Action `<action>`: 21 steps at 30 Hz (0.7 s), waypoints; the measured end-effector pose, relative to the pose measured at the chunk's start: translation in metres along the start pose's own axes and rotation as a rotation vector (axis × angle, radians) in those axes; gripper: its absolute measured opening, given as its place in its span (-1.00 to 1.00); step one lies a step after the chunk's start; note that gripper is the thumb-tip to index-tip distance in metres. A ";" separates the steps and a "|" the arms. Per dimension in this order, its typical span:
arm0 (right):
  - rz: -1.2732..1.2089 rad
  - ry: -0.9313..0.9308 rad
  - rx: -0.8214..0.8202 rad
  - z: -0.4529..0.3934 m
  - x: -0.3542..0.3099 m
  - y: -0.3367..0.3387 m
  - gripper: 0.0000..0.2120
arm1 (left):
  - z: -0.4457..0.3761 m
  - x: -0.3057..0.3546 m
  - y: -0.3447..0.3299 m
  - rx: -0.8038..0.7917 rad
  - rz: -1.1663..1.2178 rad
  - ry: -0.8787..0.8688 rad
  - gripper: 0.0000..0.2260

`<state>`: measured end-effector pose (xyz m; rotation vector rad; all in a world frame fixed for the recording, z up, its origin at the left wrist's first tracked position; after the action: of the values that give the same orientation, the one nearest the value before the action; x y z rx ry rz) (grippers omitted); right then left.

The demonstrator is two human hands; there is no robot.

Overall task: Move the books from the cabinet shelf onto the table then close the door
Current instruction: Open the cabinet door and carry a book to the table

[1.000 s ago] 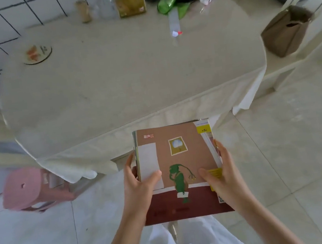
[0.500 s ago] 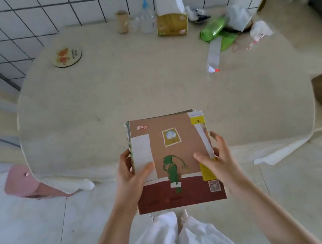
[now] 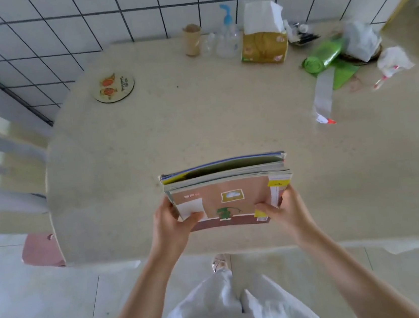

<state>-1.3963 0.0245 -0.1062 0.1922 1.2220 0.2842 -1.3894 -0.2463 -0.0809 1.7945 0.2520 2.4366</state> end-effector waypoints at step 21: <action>0.193 0.215 -0.061 -0.042 0.004 -0.014 -0.36 | -0.055 -0.032 0.001 -0.182 -0.284 -0.124 -0.50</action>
<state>-1.4333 0.0120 -0.1276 0.2317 1.4080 0.5203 -1.4323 -0.2574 -0.1266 1.6941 0.2459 2.0770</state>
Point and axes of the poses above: each hand's wrist, its own z-axis away from the middle knuckle, its own y-axis out of the back of the hand, x = y × z, the point moved 10 cm from there along -z, towards the middle knuckle, and after that the axes turned 7 degrees about -x, right-handed, at the moved point
